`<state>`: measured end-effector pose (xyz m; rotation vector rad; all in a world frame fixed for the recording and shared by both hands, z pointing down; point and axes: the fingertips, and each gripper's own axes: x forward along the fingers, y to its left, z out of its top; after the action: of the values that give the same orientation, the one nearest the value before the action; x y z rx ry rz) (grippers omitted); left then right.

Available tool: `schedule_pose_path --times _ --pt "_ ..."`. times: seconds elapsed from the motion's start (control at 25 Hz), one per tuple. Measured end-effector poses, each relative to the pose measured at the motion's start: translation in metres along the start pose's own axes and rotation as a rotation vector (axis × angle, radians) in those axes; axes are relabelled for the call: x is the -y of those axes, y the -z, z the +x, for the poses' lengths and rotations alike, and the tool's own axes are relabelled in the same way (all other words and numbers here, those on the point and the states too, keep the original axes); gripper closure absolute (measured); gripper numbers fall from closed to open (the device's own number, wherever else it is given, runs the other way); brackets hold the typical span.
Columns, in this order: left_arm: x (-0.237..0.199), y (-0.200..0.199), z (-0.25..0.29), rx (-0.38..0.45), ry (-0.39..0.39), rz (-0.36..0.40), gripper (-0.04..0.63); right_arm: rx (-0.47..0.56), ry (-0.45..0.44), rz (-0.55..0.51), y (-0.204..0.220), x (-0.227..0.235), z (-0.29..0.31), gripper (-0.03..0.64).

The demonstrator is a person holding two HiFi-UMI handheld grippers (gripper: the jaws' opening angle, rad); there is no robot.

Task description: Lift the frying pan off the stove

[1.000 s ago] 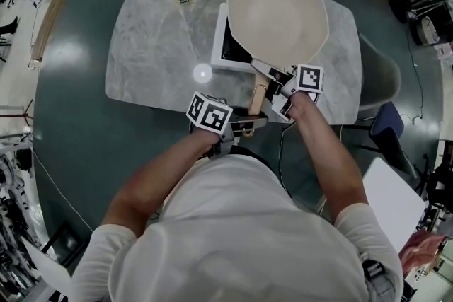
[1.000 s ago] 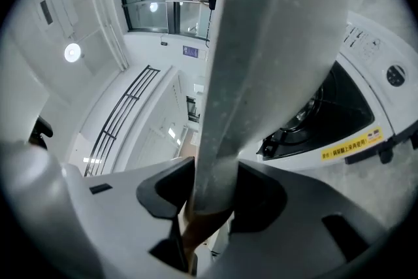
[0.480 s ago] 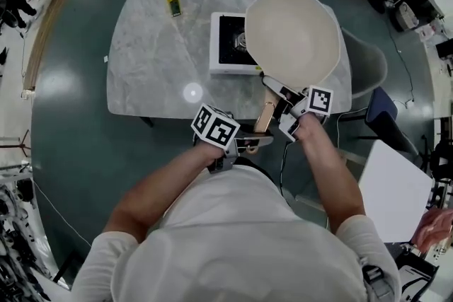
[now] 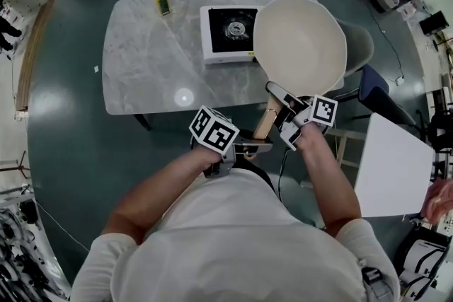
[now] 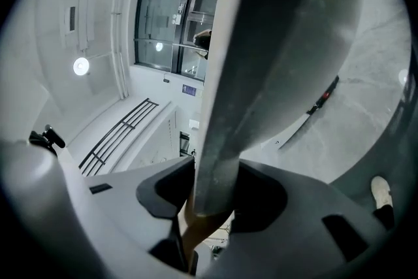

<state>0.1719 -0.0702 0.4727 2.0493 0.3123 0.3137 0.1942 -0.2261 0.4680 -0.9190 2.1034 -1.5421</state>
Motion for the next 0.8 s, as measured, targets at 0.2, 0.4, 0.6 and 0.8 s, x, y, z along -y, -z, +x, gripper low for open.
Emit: schedule_pose_path --times 0.2,0.4,0.6,0.8 --pt "0.018 0.031 0.003 -0.037 0.03 0.0 0.485 0.042 0.011 0.003 0.028 -0.009 -0.022 0.448" --pt "0.033 0.058 0.003 -0.067 0.046 -0.003 0.485 0.067 0.018 0.014 0.052 -0.017 -0.038 0.448" --pt "0.049 0.096 -0.011 -0.085 0.051 0.009 0.483 0.082 0.01 0.011 0.091 -0.028 -0.044 0.446" --pt "0.056 0.106 -0.015 -0.082 0.056 0.011 0.482 0.085 0.013 0.005 0.103 -0.033 -0.045 0.446"
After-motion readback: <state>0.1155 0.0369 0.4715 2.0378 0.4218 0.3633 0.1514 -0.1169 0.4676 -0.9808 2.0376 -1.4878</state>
